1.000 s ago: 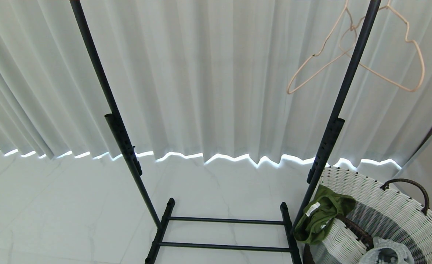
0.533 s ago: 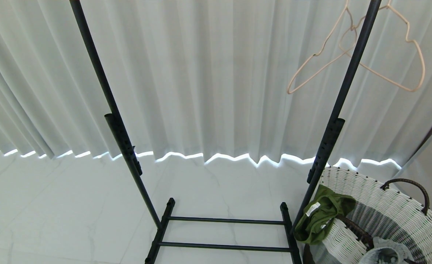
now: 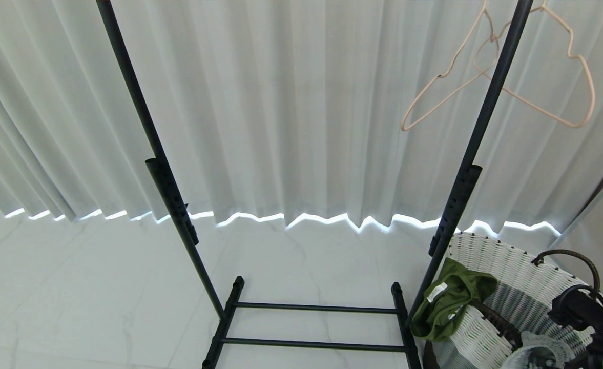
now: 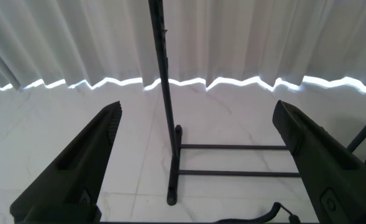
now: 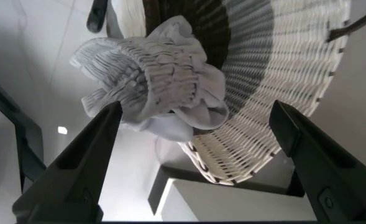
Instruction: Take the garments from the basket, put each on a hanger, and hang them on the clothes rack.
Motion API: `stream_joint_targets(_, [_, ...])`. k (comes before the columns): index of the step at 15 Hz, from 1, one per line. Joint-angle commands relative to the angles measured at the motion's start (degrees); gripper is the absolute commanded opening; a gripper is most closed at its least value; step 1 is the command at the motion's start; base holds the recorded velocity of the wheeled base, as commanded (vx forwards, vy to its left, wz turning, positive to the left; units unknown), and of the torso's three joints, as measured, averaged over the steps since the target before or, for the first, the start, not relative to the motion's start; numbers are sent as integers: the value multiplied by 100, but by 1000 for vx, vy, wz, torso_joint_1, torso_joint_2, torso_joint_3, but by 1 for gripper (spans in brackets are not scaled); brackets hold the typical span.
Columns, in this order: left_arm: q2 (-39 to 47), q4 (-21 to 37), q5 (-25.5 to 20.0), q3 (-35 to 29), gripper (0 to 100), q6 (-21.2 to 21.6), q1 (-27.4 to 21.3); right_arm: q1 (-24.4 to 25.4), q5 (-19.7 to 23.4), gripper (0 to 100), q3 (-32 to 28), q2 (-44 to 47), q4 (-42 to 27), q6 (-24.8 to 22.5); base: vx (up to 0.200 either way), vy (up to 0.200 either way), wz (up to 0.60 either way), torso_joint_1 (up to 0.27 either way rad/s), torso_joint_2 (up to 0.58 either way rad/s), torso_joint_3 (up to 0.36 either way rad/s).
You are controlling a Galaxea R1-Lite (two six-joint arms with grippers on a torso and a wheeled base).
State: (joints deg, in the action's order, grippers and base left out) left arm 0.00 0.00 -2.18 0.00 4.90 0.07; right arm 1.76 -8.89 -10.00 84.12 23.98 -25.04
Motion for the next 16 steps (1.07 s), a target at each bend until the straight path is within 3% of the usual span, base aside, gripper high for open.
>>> stream_joint_targets(1, [0,0,-2,0,100,2,1,-70,1,100,15,518,116,-1,0,0,0,0,0,0])
stream_joint_targets(4, [0,0,-2,0,100,-7,1,-88,1,100,15,606,212,-1,0,0,0,0,0,0])
stream_joint_targets(5, [0,0,-2,0,100,-7,1,-88,1,0,15,624,212,8,0,0,0,0,0,0])
stream_joint_targets(10, [0,0,-2,0,100,-7,1,-96,-25,0,42,501,300,-1,0,0,0,0,0,0])
stream_joint_targets(13, [0,0,-2,0,100,72,1,-96,-500,0,191,-352,248,-19,0,0,0,0,0,0])
stream_joint_targets(16, [0,0,-2,0,100,11,1,-228,-579,0,-20,-1134,230,-36,0,0,0,0,0,0])
